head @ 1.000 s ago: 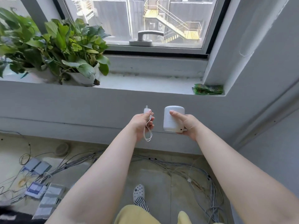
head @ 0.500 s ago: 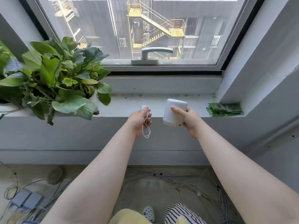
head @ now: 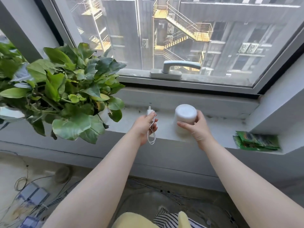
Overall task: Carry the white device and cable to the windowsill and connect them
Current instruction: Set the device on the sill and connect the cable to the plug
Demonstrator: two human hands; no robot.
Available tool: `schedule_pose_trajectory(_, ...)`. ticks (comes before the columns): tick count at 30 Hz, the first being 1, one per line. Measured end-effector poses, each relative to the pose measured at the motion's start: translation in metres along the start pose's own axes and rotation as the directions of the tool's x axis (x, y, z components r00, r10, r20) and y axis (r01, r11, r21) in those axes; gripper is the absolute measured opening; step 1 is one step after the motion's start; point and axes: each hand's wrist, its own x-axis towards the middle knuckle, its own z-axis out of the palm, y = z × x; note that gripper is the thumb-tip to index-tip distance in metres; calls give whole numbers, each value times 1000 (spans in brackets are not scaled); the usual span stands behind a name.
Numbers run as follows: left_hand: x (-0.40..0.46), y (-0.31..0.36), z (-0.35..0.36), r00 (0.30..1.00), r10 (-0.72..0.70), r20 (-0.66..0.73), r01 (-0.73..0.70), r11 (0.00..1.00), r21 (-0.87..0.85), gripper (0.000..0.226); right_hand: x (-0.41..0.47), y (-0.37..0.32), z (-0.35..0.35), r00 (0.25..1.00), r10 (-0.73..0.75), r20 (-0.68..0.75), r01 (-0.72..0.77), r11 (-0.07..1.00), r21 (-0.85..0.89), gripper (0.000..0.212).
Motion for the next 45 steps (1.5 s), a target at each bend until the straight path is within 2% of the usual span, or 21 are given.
schedule_pose_trajectory(9,12,0,7,1000,11,-23,-12,999,-33,27,9,5,-3,998,-54,-28,54,999,-4,68)
schedule_pose_trajectory(18,14,0,5,1000,-1,-18,0,998,-55,23,10,12,-3,996,-79,-51,76,996,-50,72)
schedule_pose_trajectory(23,15,2,2,1000,-19,-8,18,999,-52,24,8,10,-4,996,-73,-55,66,991,-119,89)
schedule_pose_trajectory(25,17,3,1,1000,-31,2,31,998,-59,25,1,5,-4,990,-113,-86,98,983,-158,93)
schedule_pose_trajectory(27,18,6,0,999,-45,18,46,996,-72,27,-8,-4,-2,954,-234,-187,191,956,-223,82)
schedule_pose_trajectory(29,18,10,0,995,-78,56,83,991,-106,32,-19,-18,4,876,-397,-274,324,905,-274,55)
schedule_pose_trajectory(31,18,13,0,987,-113,111,130,980,-153,37,-27,-34,16,819,-501,-280,429,858,-282,28)
schedule_pose_trajectory(32,18,15,0,983,-126,137,148,974,-170,39,-29,-41,23,820,-517,-247,455,850,-266,19)
schedule_pose_trajectory(35,16,19,-1,971,-139,196,176,966,-190,40,-27,-47,49,904,-421,-71,390,882,-262,11)
schedule_pose_trajectory(38,15,20,-4,962,-135,237,185,961,-203,43,-18,-41,73,989,-144,35,148,949,-279,8)
schedule_pose_trajectory(41,13,22,-8,958,-130,254,179,967,-183,45,-12,-39,90,998,57,32,-48,968,-247,17)
schedule_pose_trajectory(45,9,26,-13,966,-127,227,147,986,-76,41,-9,-49,100,987,142,72,-128,977,-170,25)
